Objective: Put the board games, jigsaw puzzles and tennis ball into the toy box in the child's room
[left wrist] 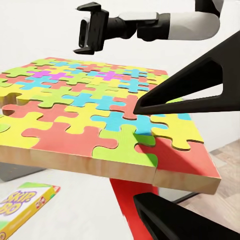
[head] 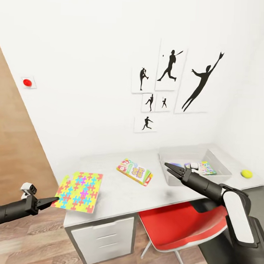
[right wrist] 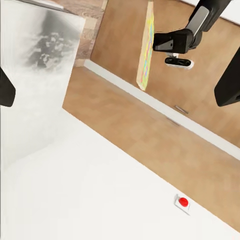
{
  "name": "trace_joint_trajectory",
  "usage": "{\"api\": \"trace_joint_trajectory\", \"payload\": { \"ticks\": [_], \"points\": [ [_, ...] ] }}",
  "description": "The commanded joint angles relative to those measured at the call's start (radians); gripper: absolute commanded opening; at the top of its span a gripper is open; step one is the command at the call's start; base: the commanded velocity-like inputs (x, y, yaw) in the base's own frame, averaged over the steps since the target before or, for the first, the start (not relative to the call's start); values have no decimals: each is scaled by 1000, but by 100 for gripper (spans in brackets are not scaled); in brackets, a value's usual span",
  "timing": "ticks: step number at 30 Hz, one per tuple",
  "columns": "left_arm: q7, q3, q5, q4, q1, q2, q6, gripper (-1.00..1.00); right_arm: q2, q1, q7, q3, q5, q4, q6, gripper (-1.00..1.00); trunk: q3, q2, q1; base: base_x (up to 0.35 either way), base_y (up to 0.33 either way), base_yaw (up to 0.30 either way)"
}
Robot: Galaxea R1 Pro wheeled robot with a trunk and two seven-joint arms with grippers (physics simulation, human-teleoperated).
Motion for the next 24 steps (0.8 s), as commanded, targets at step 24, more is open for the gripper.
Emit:
{"api": "trace_joint_trajectory", "payload": {
  "ticks": [24],
  "points": [
    [-4,1,1,0,0,-1,9,-100,2,-1,7,-1,9,4,4,100,-2,-2,1,0,-130,-277]
  ]
}}
